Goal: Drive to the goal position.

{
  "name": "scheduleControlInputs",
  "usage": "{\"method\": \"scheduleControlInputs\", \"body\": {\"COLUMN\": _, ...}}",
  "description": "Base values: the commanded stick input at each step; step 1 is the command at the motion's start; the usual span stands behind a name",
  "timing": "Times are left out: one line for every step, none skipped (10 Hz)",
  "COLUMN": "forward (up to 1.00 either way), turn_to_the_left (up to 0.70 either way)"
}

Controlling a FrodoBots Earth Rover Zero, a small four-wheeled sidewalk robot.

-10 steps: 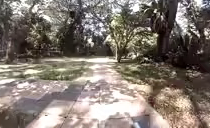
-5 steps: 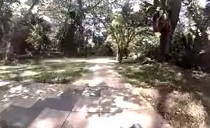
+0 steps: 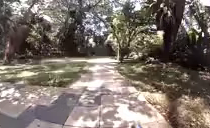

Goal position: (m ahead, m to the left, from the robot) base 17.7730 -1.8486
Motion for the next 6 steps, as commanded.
{"method": "scheduleControlInputs", "body": {"forward": 0.5, "turn_to_the_left": 0.0}}
{"method": "scheduleControlInputs", "body": {"forward": 0.5, "turn_to_the_left": 0.0}}
{"method": "scheduleControlInputs", "body": {"forward": 0.5, "turn_to_the_left": 0.0}}
{"method": "scheduleControlInputs", "body": {"forward": 0.5, "turn_to_the_left": 0.0}}
{"method": "scheduleControlInputs", "body": {"forward": 0.5, "turn_to_the_left": 0.0}}
{"method": "scheduleControlInputs", "body": {"forward": 0.5, "turn_to_the_left": 0.0}}
